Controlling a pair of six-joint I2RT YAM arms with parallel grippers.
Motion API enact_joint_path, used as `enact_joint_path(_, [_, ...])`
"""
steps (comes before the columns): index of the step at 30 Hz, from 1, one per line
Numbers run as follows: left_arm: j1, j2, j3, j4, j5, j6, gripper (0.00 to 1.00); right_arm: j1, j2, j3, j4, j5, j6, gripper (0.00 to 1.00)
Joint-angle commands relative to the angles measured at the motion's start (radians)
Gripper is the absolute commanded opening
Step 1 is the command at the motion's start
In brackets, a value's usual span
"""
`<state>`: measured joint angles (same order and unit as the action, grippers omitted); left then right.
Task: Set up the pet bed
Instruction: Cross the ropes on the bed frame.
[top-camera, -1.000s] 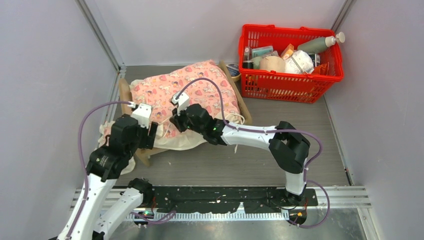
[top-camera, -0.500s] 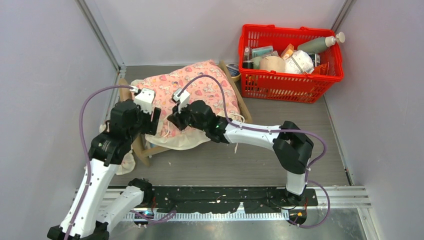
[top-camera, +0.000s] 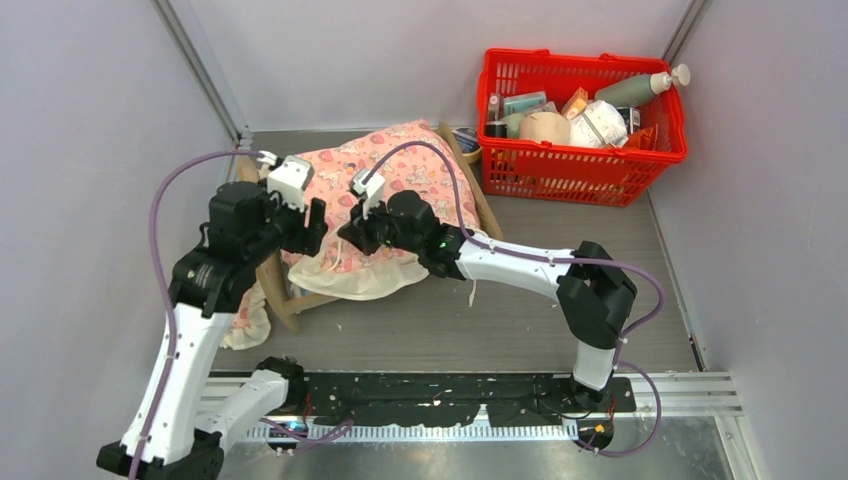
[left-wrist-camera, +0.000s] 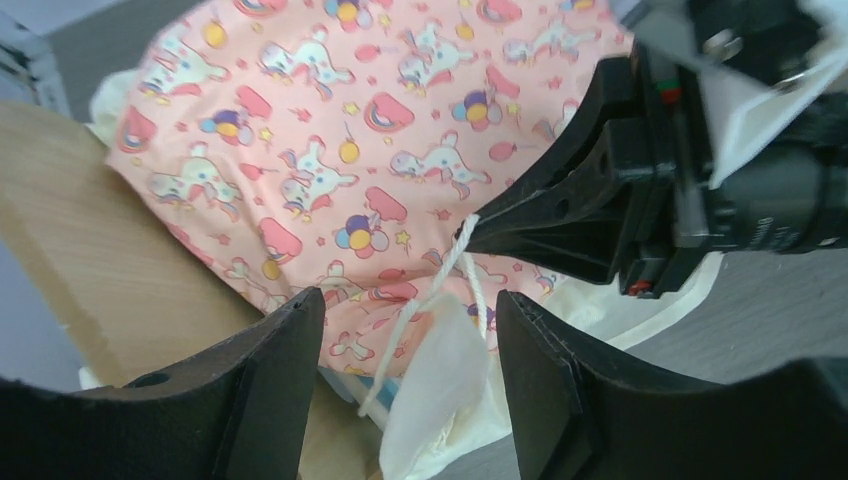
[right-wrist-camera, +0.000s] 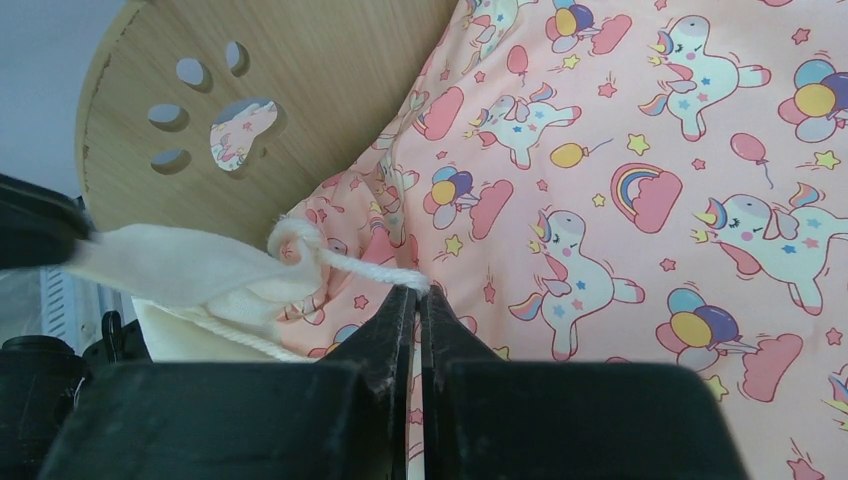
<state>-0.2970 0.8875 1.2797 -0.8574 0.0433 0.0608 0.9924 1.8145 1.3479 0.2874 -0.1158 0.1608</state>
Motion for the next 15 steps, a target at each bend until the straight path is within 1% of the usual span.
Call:
enact_joint_path(1, [0.029, 0.089, -0.068, -0.001, 0.123, 0.081, 0.65, -0.015, -0.018, 0.035, 0.017, -0.052, 0.015, 0.08])
enact_joint_path(5, [0.059, 0.151, -0.102, 0.048, 0.144, 0.077, 0.55, -0.022, -0.023, 0.027, 0.018, -0.049, 0.015, 0.11])
enact_joint_path(9, [0.065, 0.197, -0.128, 0.091, 0.143, 0.078, 0.53, -0.033, -0.029, 0.018, 0.020, -0.038, 0.018, 0.15])
enact_joint_path(10, [0.065, 0.206, -0.132, 0.098, 0.145, 0.083, 0.52, -0.036, -0.031, 0.016, 0.022, -0.035, 0.021, 0.15])
enact_joint_path(11, [0.065, 0.217, -0.135, 0.102, 0.139, 0.084, 0.48, -0.037, -0.032, 0.013, 0.024, -0.033, 0.025, 0.15])
enact_joint_path(12, [0.065, 0.228, -0.136, 0.105, 0.130, 0.085, 0.41, -0.039, -0.037, 0.008, 0.028, -0.027, 0.026, 0.16])
enact_joint_path(13, [0.065, 0.237, -0.137, 0.107, 0.123, 0.088, 0.29, -0.039, -0.040, 0.003, 0.030, -0.021, 0.031, 0.17])
enact_joint_path(15, [0.065, 0.253, -0.128, 0.099, 0.104, 0.073, 0.01, -0.039, -0.055, -0.016, 0.036, 0.003, 0.051, 0.26])
